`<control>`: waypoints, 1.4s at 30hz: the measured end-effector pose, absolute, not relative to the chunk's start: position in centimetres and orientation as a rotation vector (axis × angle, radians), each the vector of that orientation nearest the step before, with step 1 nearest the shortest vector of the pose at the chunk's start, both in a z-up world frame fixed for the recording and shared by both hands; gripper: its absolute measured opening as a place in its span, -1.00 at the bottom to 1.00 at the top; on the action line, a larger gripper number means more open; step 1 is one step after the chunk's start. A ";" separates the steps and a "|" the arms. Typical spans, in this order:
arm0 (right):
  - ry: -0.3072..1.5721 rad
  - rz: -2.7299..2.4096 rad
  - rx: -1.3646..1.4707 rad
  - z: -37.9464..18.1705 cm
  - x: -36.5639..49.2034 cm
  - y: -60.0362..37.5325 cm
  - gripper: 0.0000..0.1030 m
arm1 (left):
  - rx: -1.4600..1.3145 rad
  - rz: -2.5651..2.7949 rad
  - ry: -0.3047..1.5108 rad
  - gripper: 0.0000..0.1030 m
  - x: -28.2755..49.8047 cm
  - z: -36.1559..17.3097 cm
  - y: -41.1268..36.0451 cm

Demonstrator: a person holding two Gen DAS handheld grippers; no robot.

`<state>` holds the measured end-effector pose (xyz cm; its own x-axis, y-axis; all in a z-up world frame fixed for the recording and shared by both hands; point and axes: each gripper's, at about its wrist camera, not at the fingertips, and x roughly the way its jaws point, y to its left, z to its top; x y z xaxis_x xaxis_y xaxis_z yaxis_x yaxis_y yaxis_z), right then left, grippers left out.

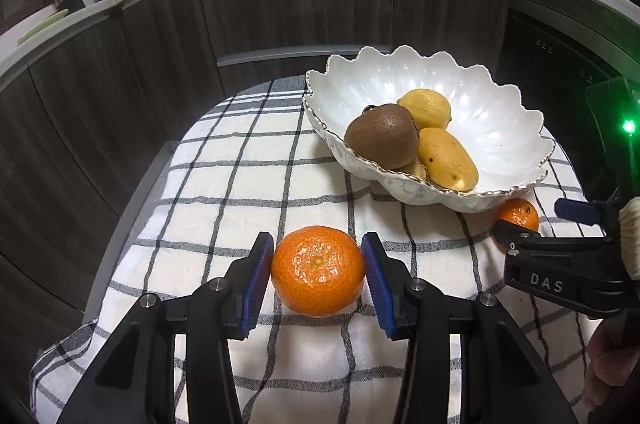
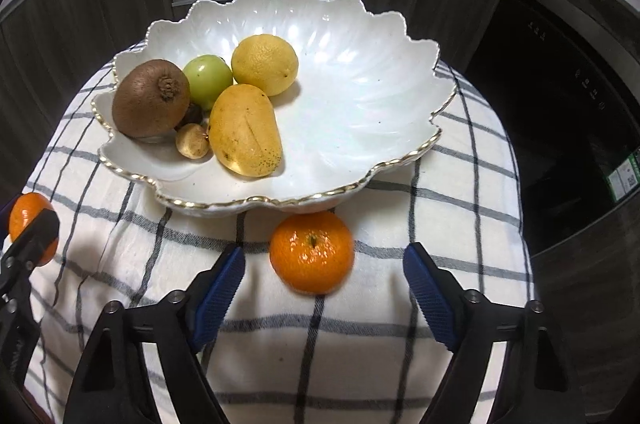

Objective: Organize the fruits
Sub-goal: 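Close left tool on its mandarin while right tool grasps the other mandarin, then carry both mandarins over the bowl with both tools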

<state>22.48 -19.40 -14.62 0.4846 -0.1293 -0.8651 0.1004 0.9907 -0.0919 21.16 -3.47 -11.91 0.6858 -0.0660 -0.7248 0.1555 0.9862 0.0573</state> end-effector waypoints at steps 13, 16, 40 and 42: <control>1.089 -0.119 0.025 -16.8 23.7 -19.9 -0.05 | 0.119 -0.129 0.822 -0.12 21.5 -12.5 -3.8; 1.089 -0.116 0.038 -16.7 23.3 -20.0 -0.06 | 0.124 -0.131 0.817 -0.12 21.4 -12.4 -3.9; 0.957 -0.091 0.072 -7.7 19.1 -21.5 -0.07 | 0.114 -0.237 0.728 -0.12 21.2 -6.5 -6.7; 0.941 -0.089 0.069 -6.9 19.6 -21.5 -0.07 | 0.108 -0.254 0.723 -0.12 22.1 -5.9 -6.9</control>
